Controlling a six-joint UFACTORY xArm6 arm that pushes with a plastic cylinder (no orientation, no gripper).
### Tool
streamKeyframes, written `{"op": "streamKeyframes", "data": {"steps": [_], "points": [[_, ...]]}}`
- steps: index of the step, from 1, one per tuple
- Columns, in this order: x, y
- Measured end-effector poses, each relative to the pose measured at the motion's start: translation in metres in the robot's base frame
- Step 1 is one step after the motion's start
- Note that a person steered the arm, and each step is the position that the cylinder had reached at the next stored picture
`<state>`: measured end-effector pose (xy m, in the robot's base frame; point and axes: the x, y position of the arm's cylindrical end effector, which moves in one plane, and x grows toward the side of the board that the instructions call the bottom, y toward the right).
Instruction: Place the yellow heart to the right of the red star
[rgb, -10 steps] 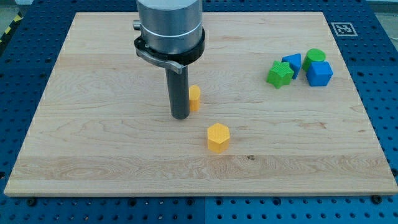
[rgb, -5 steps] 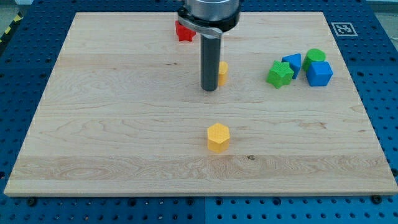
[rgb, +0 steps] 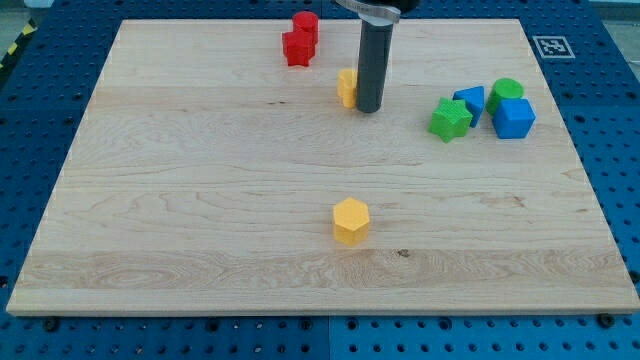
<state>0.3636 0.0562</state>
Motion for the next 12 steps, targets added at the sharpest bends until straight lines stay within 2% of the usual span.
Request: {"op": "streamKeyframes", "data": {"steps": [1,3,5,6,7,9,10,11,12], "points": [[-0.009,-0.002],[-0.027,-0.051],[-0.063,-0.057],[-0.057,-0.056],[-0.012,-0.057],[0.127,-0.111],[0.203,-0.111],[0.243,-0.044],[0.233,0.006]]}}
